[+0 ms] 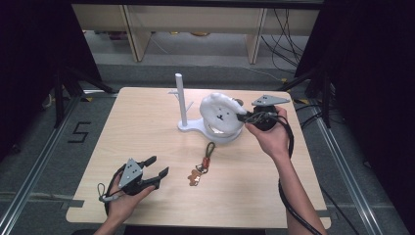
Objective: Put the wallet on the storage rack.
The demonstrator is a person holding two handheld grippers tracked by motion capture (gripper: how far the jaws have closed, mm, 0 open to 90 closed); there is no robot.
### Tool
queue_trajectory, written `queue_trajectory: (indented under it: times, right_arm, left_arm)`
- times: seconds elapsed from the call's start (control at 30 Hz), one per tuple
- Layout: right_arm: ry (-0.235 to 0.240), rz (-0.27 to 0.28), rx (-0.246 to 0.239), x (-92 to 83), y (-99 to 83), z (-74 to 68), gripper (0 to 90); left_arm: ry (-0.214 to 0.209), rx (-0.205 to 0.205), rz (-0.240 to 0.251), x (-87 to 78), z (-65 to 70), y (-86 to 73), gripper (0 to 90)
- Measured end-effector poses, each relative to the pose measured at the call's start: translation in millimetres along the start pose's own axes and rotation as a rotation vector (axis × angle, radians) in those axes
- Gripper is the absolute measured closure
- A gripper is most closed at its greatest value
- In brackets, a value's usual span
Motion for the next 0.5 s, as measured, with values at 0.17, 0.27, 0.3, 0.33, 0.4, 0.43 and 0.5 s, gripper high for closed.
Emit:
queue_trajectory:
  times: [0.17, 0.27, 0.3, 0.33, 0.4, 0.43, 0.5]
  right_arm:
    - [0.003, -0.018, -0.017, 8.1, 3.3, 8.9, 79.3]
    - [0.007, -0.04, -0.001, 13.5, 1.7, 12.5, 79.3]
    - [0.001, -0.03, -0.014, 16.5, 2.2, 15.3, 79.2]
    - [0.001, -0.047, 0.009, 16.7, 1.2, 14.7, 79.2]
    - [0.008, -0.048, -0.007, 19.6, 1.4, 17.2, 79.2]
    - [0.007, -0.059, -0.013, 23.4, 0.5, 19.7, 79.2]
    - [0.008, -0.076, -0.001, 26.3, -1.4, 19.8, 79.2]
  left_arm:
    - [0.003, 0.0, 0.004, 0.2, -1.4, 0.1, 36.1]
    - [0.007, 0.004, 0.008, 0.1, -3.0, 0.4, 36.1]
    - [0.006, 0.003, 0.007, 0.0, -2.9, 0.2, 36.1]
    - [0.006, 0.003, 0.007, 0.0, -2.9, 0.2, 36.1]
    - [0.005, 0.003, 0.006, 0.3, -2.8, -0.3, 36.1]
    - [-0.002, -0.018, 0.014, 1.5, -1.0, -0.8, 36.1]
    - [-0.003, -0.017, 0.014, 1.5, -0.8, -1.0, 36.2]
Point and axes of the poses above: each handheld gripper's, and its own axes: x roughly forward along the jaws, y roughly out of its top, z roughly to its right, the point moved 8 cm from there along x, roughly forward along the jaws, and after that the axes turned 1 degree about x, right-handed, at the moved point
